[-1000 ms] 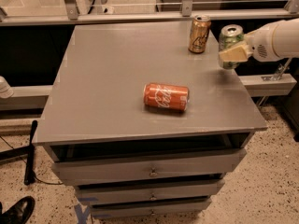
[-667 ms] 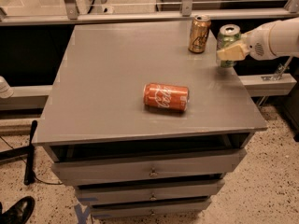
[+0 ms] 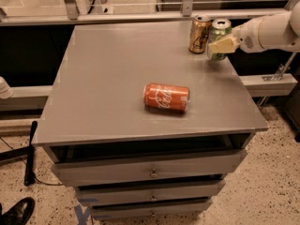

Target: Move green can near orange can

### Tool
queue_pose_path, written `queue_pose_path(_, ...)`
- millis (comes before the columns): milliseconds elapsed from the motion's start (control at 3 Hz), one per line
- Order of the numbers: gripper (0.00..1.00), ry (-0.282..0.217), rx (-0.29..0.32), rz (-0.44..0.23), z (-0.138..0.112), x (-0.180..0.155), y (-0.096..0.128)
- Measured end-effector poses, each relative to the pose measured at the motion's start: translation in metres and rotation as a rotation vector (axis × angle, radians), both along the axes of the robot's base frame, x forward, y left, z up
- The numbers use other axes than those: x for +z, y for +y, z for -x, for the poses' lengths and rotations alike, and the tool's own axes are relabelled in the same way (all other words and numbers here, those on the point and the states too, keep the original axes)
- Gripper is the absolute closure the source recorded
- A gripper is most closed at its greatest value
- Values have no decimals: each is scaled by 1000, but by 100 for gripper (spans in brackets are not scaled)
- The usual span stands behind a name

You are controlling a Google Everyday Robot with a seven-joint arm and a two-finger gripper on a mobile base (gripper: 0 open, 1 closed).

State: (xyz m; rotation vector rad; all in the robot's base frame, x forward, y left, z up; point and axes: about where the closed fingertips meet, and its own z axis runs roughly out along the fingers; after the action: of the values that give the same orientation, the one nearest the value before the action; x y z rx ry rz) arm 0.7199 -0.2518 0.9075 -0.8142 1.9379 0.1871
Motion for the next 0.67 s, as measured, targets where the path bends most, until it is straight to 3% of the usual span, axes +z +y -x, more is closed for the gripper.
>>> queue_pose_path(333,83,10,17,-25,-12,-7,13)
queue_pose_path(667,59,11,21,-37,-17,-11,19)
